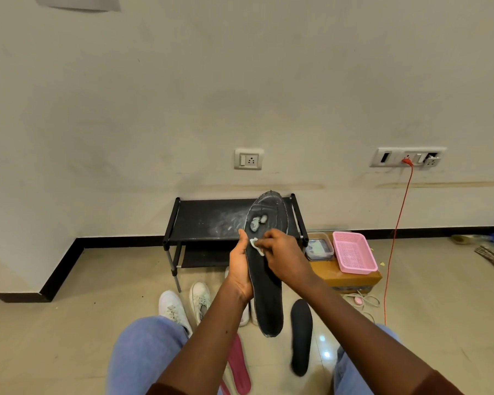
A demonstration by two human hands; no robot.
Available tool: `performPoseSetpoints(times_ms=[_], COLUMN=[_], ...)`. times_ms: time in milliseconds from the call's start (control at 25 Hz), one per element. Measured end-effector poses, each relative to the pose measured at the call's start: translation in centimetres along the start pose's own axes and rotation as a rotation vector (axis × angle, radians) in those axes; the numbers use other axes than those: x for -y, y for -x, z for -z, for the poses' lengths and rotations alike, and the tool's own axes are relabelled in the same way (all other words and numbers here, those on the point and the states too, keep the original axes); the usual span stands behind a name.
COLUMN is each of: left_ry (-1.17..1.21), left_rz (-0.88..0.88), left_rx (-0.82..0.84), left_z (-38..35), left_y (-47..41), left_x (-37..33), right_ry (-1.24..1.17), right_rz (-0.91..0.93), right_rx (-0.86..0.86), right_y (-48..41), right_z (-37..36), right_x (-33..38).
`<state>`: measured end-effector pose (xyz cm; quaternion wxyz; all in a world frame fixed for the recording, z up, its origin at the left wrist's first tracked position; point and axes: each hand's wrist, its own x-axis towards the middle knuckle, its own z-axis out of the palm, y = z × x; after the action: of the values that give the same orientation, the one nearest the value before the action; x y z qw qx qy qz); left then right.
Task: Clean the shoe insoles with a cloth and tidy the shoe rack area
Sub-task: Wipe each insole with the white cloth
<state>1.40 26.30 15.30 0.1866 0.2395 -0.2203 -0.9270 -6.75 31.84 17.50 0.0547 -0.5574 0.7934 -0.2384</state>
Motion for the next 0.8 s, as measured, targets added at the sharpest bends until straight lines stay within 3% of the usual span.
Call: performPoseSetpoints(times_ms=[320, 560, 800], left_ry=[-0.029, 0.006, 0.026], left_rz=[-0.060, -0.099, -0.097], left_rx=[-0.046, -0.028, -0.027], left_z=[-0.3, -0.4, -0.6], left_y=[0.0, -0.7, -1.3], left_x=[0.1, -0.2, -0.1], right_ry=[0.020, -0.311, -0.036], right_rz=[-0.132, -0.284, -0.146], right_rx=[-0.091, -0.148, 0.070], right_y=[-3.3, -2.3, 0.1], right_z=[1.5, 2.7, 0.8], right_x=[-2.4, -1.8, -0.2])
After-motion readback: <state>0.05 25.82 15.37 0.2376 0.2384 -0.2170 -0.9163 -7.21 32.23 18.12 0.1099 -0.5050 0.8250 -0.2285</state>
